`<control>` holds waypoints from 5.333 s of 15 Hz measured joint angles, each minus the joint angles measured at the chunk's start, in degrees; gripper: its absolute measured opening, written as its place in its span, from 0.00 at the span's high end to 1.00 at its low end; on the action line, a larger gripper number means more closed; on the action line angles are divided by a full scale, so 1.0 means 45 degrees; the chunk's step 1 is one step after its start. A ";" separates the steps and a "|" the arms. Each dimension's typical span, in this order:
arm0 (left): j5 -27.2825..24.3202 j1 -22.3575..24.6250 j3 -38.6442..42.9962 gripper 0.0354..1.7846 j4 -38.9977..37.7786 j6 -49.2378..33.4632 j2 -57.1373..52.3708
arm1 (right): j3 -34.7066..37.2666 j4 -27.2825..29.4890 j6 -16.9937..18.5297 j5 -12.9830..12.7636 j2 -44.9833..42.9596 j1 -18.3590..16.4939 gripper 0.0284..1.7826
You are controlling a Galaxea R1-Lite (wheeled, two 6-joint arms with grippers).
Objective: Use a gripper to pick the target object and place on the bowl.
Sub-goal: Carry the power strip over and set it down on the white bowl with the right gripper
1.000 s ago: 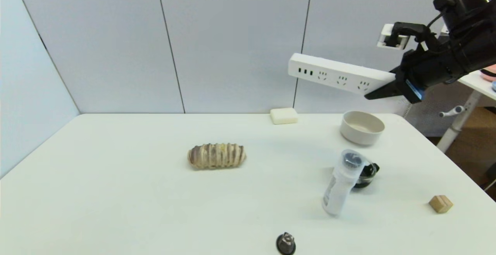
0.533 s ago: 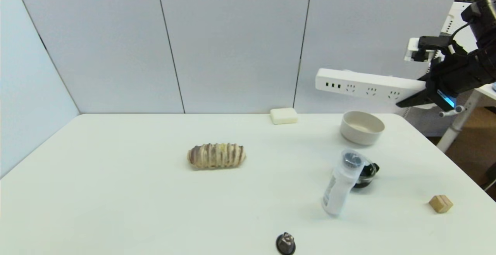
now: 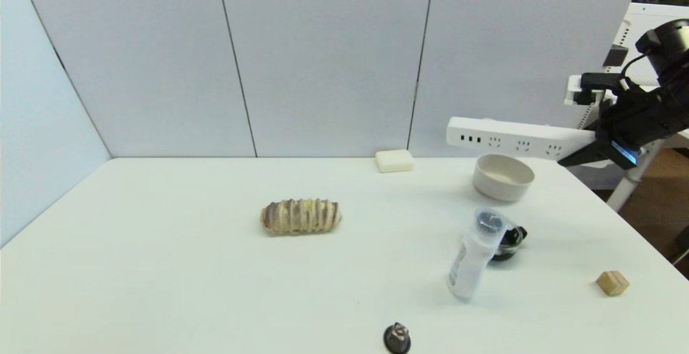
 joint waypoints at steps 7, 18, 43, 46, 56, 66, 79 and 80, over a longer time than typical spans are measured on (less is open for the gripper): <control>-0.0005 0.0000 0.0000 0.04 0.0000 -0.0008 0.0000 | -0.0011 -0.1696 -0.0062 0.2265 0.1346 -0.0593 0.66; -0.0005 0.0000 0.0000 0.04 0.0000 -0.0008 0.0000 | -0.0073 -0.1991 -0.0826 0.2934 0.2953 -0.1298 0.66; 0.0000 0.0000 0.0000 0.04 0.0000 0.0000 0.0000 | -0.0092 -0.1983 -0.1330 0.3381 0.3232 -0.1392 0.66; 0.0000 0.0000 0.0000 0.04 0.0005 -0.0003 0.0000 | -0.0092 -0.1983 -0.1330 0.3373 0.3232 -0.1390 0.66; -0.0011 0.0000 0.0000 0.04 0.0000 -0.0003 0.0000 | -0.0081 -0.1880 -0.1165 0.3264 0.3216 -0.1368 0.66; 0.0000 0.0000 0.0000 0.04 0.0005 -0.0008 0.0000 | -0.0135 -0.1701 -0.1092 0.3221 0.2993 -0.1317 0.66; -0.0005 0.0000 0.0000 0.04 0.0005 -0.0008 0.0000 | -0.0203 -0.1373 -0.1165 0.3007 0.3118 -0.1325 0.66; -0.0005 0.0000 0.0000 0.04 0.0000 -0.0003 0.0000 | -0.0203 -0.1398 -0.1159 0.2817 0.3148 -0.1330 0.66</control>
